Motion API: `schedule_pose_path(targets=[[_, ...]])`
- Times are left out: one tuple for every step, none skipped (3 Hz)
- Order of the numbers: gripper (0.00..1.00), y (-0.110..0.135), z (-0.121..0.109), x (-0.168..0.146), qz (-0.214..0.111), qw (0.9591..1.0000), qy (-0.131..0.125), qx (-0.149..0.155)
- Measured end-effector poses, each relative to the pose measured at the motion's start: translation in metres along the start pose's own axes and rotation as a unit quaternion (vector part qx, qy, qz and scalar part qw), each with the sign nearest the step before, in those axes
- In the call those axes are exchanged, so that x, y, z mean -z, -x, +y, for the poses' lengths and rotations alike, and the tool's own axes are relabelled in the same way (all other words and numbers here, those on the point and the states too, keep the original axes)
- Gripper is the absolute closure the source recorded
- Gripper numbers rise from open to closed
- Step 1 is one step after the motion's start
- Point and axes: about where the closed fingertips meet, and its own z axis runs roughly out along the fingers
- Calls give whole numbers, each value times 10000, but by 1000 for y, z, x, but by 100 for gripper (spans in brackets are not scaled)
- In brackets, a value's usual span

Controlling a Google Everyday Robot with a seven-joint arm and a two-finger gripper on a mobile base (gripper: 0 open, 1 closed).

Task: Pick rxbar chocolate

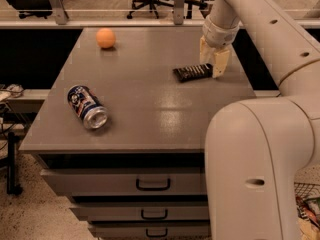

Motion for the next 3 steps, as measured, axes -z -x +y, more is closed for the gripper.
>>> schedule_pose_path(targets=[[89, 0, -1, 4, 0, 10000, -1, 0], [100, 5, 10, 23, -21, 10000, -29, 31], [100, 7, 26, 60, -109, 9996, -267, -73]])
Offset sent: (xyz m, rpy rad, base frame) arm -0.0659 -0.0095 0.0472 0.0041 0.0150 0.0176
